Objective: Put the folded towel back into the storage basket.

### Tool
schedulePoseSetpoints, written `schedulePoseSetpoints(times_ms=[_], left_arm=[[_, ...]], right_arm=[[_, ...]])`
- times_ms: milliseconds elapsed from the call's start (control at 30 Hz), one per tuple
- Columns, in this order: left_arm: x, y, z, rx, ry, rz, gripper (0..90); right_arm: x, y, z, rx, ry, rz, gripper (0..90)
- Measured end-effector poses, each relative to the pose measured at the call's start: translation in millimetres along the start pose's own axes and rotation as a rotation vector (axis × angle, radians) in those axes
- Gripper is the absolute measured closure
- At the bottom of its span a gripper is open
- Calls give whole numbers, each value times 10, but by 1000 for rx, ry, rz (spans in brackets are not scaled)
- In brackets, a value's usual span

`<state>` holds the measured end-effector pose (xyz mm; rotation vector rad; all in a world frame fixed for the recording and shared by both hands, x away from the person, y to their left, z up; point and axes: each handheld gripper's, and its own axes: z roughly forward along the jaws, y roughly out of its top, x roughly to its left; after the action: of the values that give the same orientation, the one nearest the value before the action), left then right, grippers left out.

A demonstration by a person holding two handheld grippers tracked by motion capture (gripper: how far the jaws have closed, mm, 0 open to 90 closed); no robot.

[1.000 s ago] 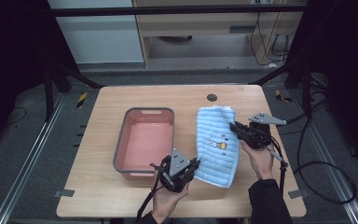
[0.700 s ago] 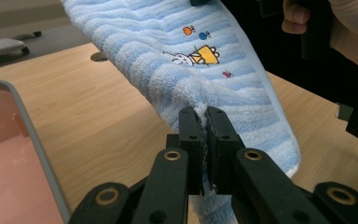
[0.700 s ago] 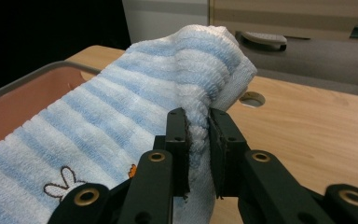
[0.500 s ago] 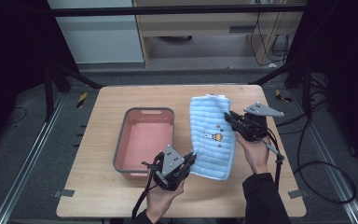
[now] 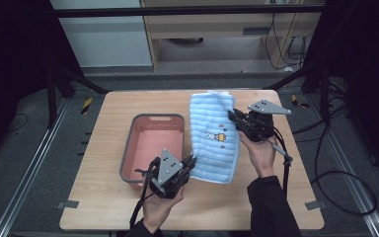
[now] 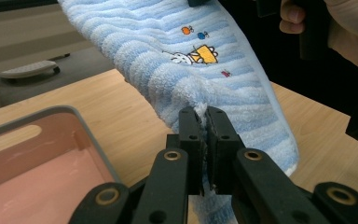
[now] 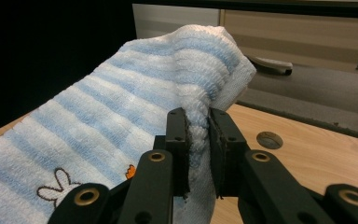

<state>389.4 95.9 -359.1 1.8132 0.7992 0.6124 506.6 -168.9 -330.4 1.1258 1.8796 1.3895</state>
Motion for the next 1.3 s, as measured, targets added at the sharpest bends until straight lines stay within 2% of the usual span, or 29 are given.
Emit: schedulePoseSetpoints(times_ms=[300, 333, 467, 567, 1100, 1300], left_arm=[[164, 22, -176, -13, 41, 5, 854], [201, 28, -211, -18, 48, 0, 854], [309, 38, -315, -34, 67, -20, 854], [368, 40, -374, -37, 81, -15, 854], [655, 10, -599, -37, 139, -31, 854], [765, -38, -690, -34, 163, -39, 854]], right_arm=[[204, 186, 147, -18, 28, -13, 792], [262, 236, 180, -23, 35, -19, 792], [342, 311, 234, -29, 47, -25, 792], [449, 402, 318, -28, 58, -40, 792], [732, 566, 609, -23, 94, -63, 792], [885, 604, 768, -17, 117, -78, 791]])
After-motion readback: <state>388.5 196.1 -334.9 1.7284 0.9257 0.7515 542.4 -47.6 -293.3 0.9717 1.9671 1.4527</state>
